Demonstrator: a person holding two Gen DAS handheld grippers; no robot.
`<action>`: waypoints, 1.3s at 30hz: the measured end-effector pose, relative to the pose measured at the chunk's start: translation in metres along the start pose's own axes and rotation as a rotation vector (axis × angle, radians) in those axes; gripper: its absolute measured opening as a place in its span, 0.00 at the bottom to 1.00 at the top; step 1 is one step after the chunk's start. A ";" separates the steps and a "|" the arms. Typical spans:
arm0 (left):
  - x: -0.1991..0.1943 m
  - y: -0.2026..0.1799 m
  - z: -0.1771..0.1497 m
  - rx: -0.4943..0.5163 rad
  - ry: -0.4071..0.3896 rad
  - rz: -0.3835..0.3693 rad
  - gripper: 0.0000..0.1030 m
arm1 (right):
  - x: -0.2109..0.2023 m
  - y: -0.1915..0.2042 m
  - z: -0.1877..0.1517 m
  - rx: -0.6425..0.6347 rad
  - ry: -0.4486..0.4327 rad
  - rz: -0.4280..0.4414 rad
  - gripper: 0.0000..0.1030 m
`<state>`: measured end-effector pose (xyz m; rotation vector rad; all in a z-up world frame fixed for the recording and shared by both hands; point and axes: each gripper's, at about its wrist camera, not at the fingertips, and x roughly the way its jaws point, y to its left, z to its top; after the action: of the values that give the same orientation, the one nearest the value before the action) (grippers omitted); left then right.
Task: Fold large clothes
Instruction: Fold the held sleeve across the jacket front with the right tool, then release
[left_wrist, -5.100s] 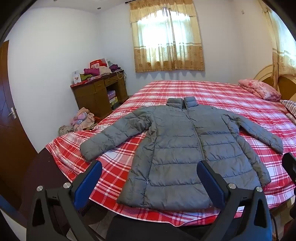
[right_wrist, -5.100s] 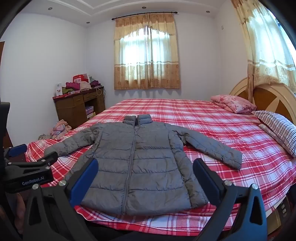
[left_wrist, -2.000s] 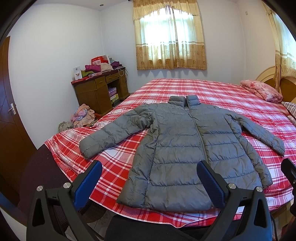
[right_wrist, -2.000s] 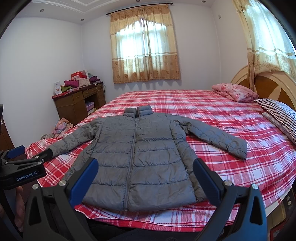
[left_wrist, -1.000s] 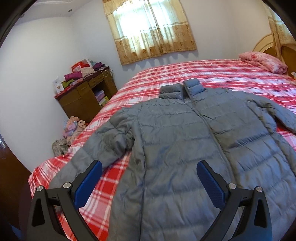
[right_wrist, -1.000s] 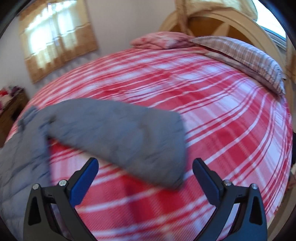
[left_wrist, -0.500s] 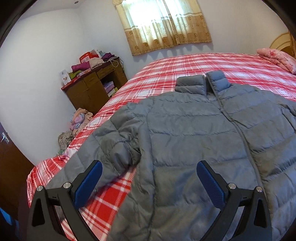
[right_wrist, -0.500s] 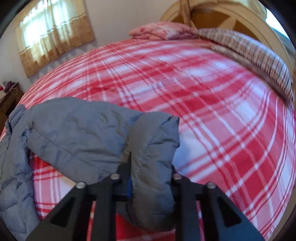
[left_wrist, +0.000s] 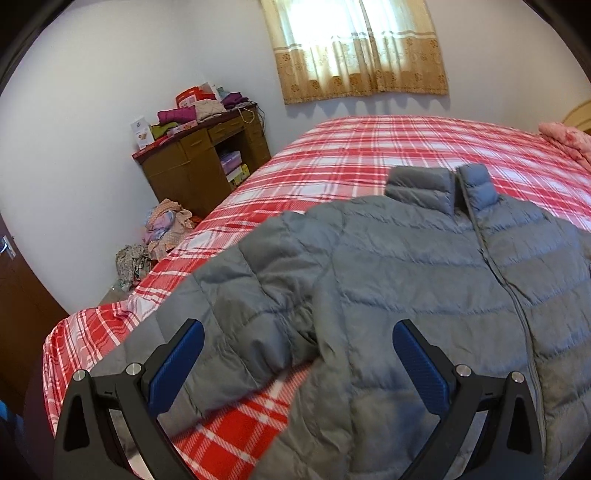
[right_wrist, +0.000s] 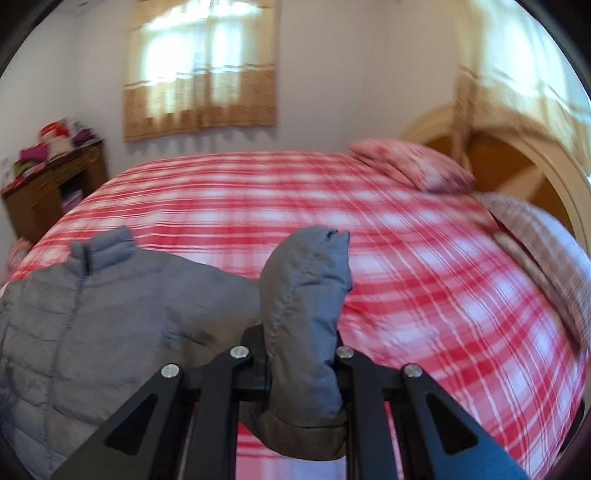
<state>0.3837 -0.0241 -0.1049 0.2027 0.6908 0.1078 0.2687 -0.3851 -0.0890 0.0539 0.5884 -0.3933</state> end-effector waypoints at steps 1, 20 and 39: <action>0.002 0.004 0.001 -0.007 -0.001 0.004 0.99 | 0.001 0.011 0.001 -0.018 -0.005 0.013 0.16; 0.032 0.072 -0.019 -0.069 0.043 0.115 0.99 | 0.033 0.220 -0.043 -0.292 0.029 0.378 0.79; 0.018 -0.106 0.020 0.123 0.066 -0.233 0.98 | 0.037 0.077 -0.091 -0.194 -0.009 0.068 0.93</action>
<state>0.4141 -0.1272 -0.1244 0.2362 0.7823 -0.1519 0.2777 -0.3117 -0.1898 -0.1136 0.6115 -0.2689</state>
